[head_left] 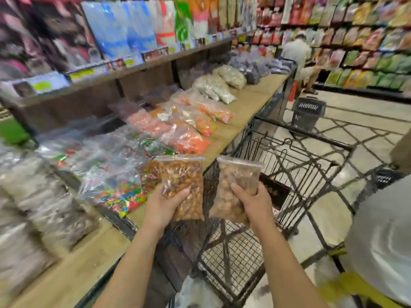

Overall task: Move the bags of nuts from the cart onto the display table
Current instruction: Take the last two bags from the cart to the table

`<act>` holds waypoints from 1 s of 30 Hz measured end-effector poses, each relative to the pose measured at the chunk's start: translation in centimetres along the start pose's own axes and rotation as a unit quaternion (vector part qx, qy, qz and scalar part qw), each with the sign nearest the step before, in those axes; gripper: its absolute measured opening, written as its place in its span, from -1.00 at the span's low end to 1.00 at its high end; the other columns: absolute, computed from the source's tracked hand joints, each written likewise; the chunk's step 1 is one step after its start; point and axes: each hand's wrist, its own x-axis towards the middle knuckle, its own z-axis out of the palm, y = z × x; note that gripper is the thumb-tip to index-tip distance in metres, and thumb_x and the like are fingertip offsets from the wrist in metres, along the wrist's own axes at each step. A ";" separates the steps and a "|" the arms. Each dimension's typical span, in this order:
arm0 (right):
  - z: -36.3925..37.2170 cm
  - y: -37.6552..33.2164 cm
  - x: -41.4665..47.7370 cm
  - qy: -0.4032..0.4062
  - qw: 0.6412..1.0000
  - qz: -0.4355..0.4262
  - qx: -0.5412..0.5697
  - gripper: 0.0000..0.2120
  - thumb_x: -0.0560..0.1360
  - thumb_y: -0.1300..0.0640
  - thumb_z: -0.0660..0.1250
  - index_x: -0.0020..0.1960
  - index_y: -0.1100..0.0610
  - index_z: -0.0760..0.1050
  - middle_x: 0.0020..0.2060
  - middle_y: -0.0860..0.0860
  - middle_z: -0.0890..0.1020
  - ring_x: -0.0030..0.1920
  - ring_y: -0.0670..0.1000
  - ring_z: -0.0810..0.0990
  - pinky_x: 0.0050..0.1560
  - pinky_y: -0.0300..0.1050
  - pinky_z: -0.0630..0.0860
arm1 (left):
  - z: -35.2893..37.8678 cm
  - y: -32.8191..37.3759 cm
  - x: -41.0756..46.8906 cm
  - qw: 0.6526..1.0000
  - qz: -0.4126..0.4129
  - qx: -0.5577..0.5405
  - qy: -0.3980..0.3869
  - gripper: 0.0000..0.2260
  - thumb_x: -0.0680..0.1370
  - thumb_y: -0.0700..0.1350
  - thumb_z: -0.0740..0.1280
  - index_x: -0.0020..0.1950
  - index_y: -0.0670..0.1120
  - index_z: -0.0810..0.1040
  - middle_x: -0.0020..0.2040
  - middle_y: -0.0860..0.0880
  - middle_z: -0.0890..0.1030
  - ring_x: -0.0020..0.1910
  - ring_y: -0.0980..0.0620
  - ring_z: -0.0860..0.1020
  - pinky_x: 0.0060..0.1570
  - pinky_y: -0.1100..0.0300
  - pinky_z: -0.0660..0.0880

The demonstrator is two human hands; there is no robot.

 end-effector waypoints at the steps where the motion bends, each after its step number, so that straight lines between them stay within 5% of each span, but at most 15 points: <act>1: 0.9 -0.7 -0.6 -0.017 1.000 -0.008 -0.008 -0.54 0.34 -0.22 0.65 0.17 -0.18 0.61 0.03 -0.13 0.78 0.06 0.03 0.78 0.14 0.24 0.71 | -1.1 0.0 -0.6 1.000 0.012 0.009 0.013 -0.73 0.50 -0.07 0.61 0.15 -0.01 0.67 -0.02 0.05 0.77 -0.16 0.28 0.71 -0.05 0.27 0.65; 3: 2.8 -1.7 -1.4 -0.048 0.998 -0.025 -0.017 -0.47 0.29 -0.26 0.66 0.20 -0.15 0.63 0.04 -0.12 0.78 0.07 0.03 0.78 0.16 0.24 0.71 | -3.5 0.4 -1.8 0.999 0.029 0.023 0.029 -0.82 0.53 -0.09 0.58 0.03 0.01 0.62 -0.10 0.07 0.73 -0.22 0.37 0.68 -0.19 0.43 0.57; 7: 7.2 -3.6 -3.1 -0.098 0.993 -0.053 -0.028 -0.64 0.46 -0.03 0.66 0.18 -0.06 0.61 0.05 -0.09 0.74 0.06 0.00 0.73 0.20 0.17 0.68 | -8.7 0.2 -3.9 0.993 0.043 0.033 0.105 -0.62 0.41 0.20 0.60 0.05 -0.01 0.67 -0.06 0.02 0.77 -0.03 -0.01 0.74 0.08 -0.08 0.64; 14: 15.9 -4.6 -7.2 -0.197 0.978 -0.066 -0.037 -0.55 0.40 -0.11 0.67 0.22 -0.06 0.62 0.08 -0.04 0.78 0.10 0.04 0.76 0.22 0.21 0.68 | -18.0 -1.5 -8.0 0.982 0.010 -0.054 0.180 -0.64 0.45 0.10 0.63 0.14 -0.01 0.67 0.02 -0.01 0.79 0.01 -0.09 0.76 0.03 -0.21 0.70; 19: 21.6 -3.9 -10.8 -0.260 0.962 -0.071 -0.040 -0.51 0.47 -0.04 0.64 0.31 -0.04 0.55 0.17 -0.02 0.72 0.14 0.01 0.72 0.20 0.15 0.68 | -23.7 -3.1 -10.9 0.970 -0.019 -0.100 0.223 -0.71 0.51 -0.04 0.60 0.14 -0.08 0.62 0.01 -0.06 0.78 -0.13 -0.05 0.78 -0.34 0.09 0.65; 22: 24.8 -2.9 -12.4 -0.276 0.958 -0.063 -0.049 -0.30 0.41 -0.12 0.67 0.46 0.01 0.51 0.25 -0.07 0.70 0.23 0.00 0.70 0.19 0.09 0.67 | -26.5 -4.3 -12.4 0.963 -0.018 -0.102 0.248 -0.80 0.52 -0.09 0.58 0.09 -0.05 0.65 -0.05 -0.05 0.79 -0.13 -0.09 0.78 -0.34 0.10 0.65; 27: 28.7 -1.5 -14.3 -0.308 0.946 -0.064 -0.078 -0.27 0.42 -0.14 0.66 0.47 0.06 0.48 0.27 -0.07 0.67 0.22 -0.03 0.68 0.14 -0.02 0.67 | -30.1 -7.7 -14.1 0.953 -0.049 -0.131 0.270 -0.72 0.50 0.00 0.60 0.15 0.01 0.63 0.01 -0.01 0.79 -0.05 -0.08 0.77 -0.15 -0.05 0.73; 30: 30.5 -0.2 -14.9 -0.299 0.947 -0.060 -0.103 -0.14 0.36 -0.21 0.68 0.49 0.14 0.46 0.35 0.02 0.63 0.32 0.08 0.65 0.24 0.09 0.66 | -31.5 -9.7 -14.7 0.948 -0.051 -0.145 0.279 -0.77 0.53 -0.07 0.58 0.14 -0.01 0.64 -0.01 0.00 0.78 -0.11 0.04 0.77 -0.25 0.08 0.71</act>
